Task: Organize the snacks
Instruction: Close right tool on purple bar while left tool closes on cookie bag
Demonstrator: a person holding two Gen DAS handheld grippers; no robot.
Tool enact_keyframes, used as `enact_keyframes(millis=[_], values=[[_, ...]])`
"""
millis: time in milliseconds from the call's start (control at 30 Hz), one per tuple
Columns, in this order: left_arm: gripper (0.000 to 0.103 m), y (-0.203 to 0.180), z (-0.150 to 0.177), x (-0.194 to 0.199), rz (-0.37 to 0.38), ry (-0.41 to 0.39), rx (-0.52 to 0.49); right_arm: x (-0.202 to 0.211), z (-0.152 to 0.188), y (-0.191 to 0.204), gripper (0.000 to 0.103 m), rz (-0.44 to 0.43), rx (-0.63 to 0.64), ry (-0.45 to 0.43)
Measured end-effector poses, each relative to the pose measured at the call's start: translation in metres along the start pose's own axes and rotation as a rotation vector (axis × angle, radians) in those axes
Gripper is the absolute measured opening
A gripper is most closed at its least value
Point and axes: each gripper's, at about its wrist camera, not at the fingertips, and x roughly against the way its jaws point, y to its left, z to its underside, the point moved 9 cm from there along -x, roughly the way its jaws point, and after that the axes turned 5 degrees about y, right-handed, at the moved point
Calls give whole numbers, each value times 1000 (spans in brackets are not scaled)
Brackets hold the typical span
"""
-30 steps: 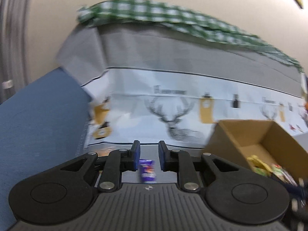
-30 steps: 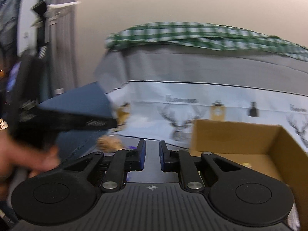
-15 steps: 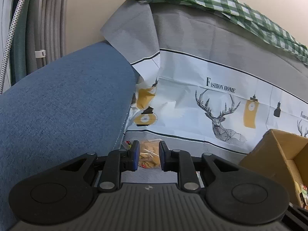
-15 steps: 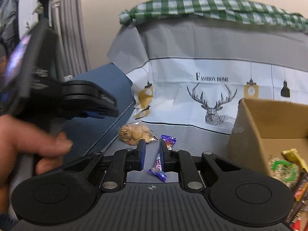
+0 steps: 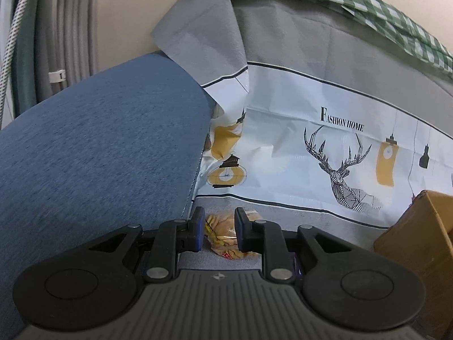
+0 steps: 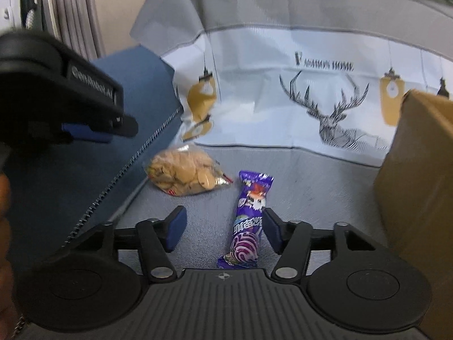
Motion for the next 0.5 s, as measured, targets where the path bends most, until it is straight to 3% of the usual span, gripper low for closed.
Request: enact_keyframes(millis=[167,400,500], values=[[33,-8,0,-12,26,6,-38,-19,4,-13,63,46,-13,36],[47,-23,4,-27,17,16,-122,-23,7,-22,20,77,-14,44],[59,-29,6,-37,25,34,-150,-16,7,-29,19,123,-36,28]])
